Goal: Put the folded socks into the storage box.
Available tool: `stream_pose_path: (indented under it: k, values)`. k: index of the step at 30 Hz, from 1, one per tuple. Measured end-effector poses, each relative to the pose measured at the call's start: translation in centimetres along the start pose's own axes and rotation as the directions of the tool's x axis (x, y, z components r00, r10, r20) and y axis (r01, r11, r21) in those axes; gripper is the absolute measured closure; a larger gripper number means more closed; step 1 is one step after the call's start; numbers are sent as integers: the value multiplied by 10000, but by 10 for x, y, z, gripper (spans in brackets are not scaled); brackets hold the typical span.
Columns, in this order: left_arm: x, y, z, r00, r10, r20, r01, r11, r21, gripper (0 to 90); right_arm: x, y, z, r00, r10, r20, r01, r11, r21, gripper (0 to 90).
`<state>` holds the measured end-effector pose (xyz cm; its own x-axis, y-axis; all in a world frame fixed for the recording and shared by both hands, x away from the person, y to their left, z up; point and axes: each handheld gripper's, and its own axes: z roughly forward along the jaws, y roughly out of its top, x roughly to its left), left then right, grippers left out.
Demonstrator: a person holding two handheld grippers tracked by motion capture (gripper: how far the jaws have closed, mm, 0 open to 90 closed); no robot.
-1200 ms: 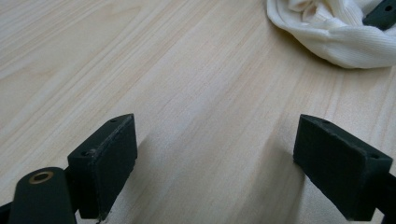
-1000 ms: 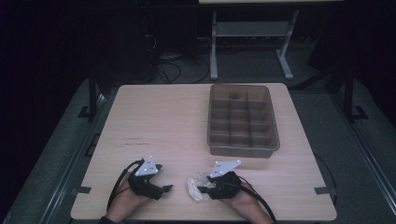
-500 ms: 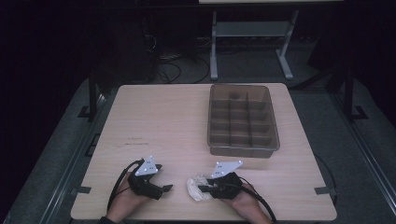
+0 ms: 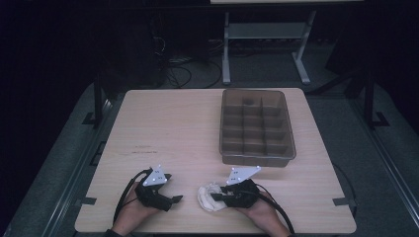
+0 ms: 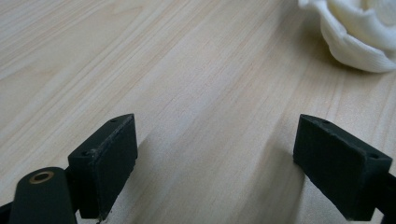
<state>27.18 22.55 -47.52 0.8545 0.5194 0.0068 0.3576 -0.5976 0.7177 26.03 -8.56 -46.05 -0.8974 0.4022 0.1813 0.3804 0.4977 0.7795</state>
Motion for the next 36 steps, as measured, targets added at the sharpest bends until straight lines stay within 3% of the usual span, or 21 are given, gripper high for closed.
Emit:
stream_pose_path:
  k: [18,36]
  values:
    - [1,0,0,9994,-251,-234,251,9997,-17,142,-8,14,-26,9995,313,0,-312,9976,-625,740]
    - [1,0,0,9992,-307,-254,305,9995,-102,141,-21,26,-56,9974,265,667,-182,9925,-1211,736]
